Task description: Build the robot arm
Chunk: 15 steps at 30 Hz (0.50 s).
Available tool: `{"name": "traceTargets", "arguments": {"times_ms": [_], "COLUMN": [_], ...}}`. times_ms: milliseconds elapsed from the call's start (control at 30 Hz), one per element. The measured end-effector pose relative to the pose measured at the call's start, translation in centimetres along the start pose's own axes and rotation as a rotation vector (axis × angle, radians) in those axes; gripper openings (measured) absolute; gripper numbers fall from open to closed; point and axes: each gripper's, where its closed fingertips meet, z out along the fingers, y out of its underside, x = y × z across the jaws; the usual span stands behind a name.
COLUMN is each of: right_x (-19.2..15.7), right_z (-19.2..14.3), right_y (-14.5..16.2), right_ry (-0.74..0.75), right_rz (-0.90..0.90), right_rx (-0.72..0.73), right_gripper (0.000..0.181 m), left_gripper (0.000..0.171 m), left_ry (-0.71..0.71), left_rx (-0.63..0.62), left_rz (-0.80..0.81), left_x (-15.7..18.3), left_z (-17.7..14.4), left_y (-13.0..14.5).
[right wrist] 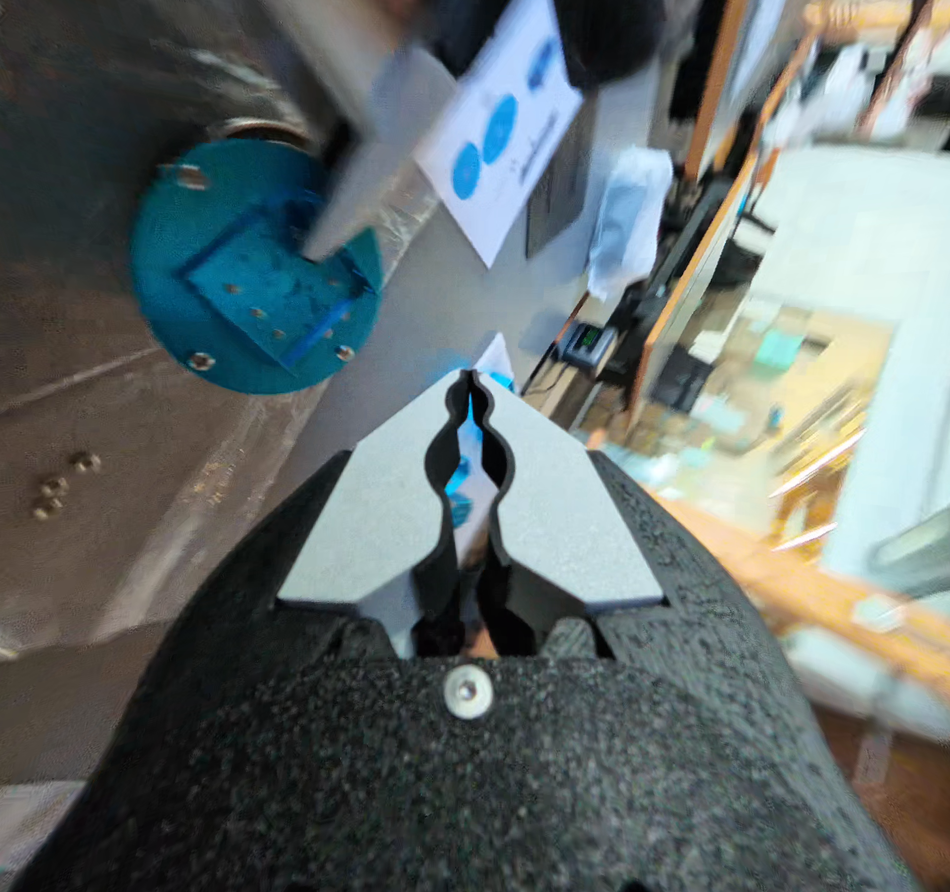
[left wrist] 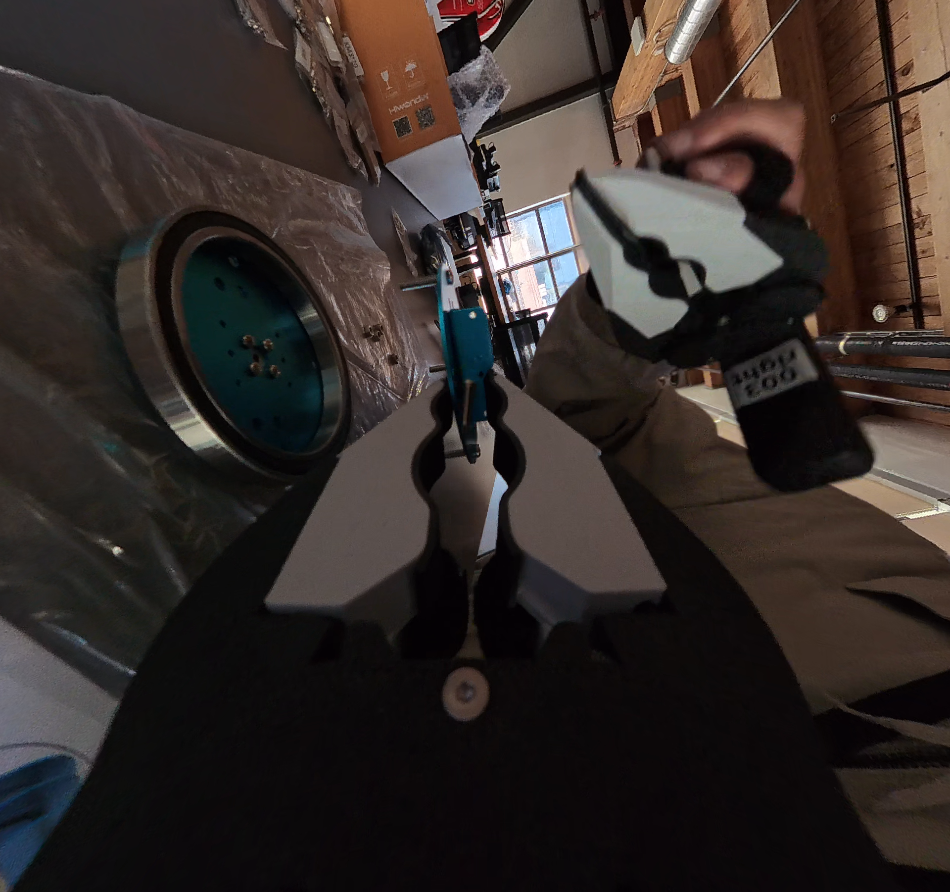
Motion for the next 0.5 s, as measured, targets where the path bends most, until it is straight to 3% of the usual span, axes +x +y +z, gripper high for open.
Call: {"name": "traceTargets", "arguments": {"times_ms": [100,133,233,300,367,433,500], "right_x": [-1.5,-2.7,-4.1,-4.9,-5.9,-6.0,-6.5], "right_z": [0.3,0.3,-1.3,-1.8,-2.0,-2.2,-2.0], "right_y": [3.9,4.0,1.6,1.2,0.3,-0.8,-1.3], "right_ry": [-0.145,-0.229,-0.488,-0.568,-0.536,-0.366,-0.201], "right_rz": [0.601,0.845,1.525,1.815,1.829,1.681,1.493], "right_rx": [0.002,0.064,0.464,0.635,0.685,0.661,0.517], "right_gripper": [0.001,0.015,0.038,0.049,0.059,0.064,0.059], "left_gripper": [0.012,0.012,0.012,0.012,0.012,0.011,0.011], "left_ry": [0.026,0.032,0.043,0.047,0.042,0.043,0.044], "left_rx": [-0.001,-0.002,-0.002,-0.001,-0.002,-0.006,-0.015], "left_rz": [-0.033,-0.043,-0.064,-0.072,-0.074,-0.081,-0.082], "left_x": [0.1,0.1,0.0,0.0,-0.2,-0.2,-0.1], "left_z": [-0.2,-0.2,-0.4,-0.4,-0.2,0.1,0.5], "left_y": [0.0,0.0,-0.2,-0.5,-0.9,-1.3,-1.7]}}
